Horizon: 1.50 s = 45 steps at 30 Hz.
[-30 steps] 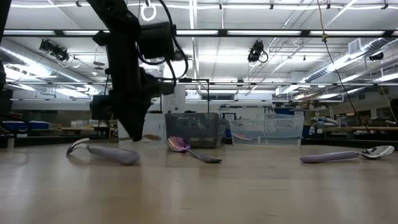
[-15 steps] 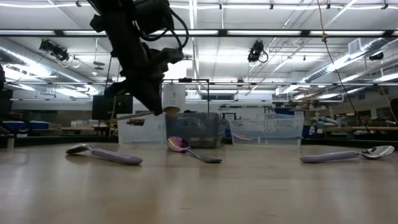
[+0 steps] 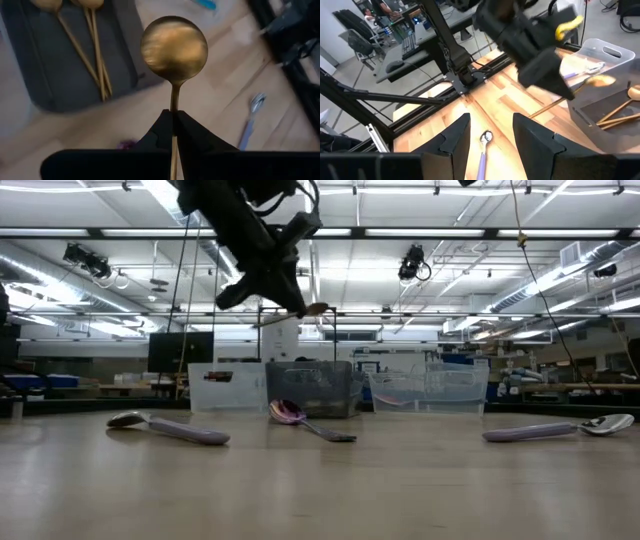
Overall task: Sort silverware by color (type)
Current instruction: Put the gold spoon into the black bin
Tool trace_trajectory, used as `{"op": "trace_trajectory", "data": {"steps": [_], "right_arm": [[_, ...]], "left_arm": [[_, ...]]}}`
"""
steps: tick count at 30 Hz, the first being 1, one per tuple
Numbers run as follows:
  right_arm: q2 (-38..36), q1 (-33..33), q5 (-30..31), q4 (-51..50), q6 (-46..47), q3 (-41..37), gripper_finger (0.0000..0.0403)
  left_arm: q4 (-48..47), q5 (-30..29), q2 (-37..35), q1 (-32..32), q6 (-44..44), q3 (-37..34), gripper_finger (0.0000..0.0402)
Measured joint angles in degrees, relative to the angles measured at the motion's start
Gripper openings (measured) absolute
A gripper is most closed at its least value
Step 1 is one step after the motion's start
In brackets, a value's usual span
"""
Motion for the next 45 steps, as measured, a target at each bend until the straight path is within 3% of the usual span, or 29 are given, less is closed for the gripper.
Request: {"op": "trace_trajectory", "data": {"steps": [12,26,37,45], "right_arm": [[0.0,-1.32,1.51,-1.71,0.66,0.0,0.0158],[0.0,-4.49,0.88,-2.32,0.79,0.0,0.0158],[0.0,-5.16,-0.6,-2.32,4.94,0.0,0.0158],[0.0,-6.29,2.76,-2.26,4.59,0.0,0.0158]], "left_arm": [[0.21,5.13,0.5,7.39,4.83,3.04,0.0016],[1.42,7.22,0.5,8.41,6.39,3.04,0.0015],[7.2,4.39,0.99,13.84,18.53,2.95,0.0017],[12.37,3.9,0.99,16.3,28.18,2.93,0.002]]}}
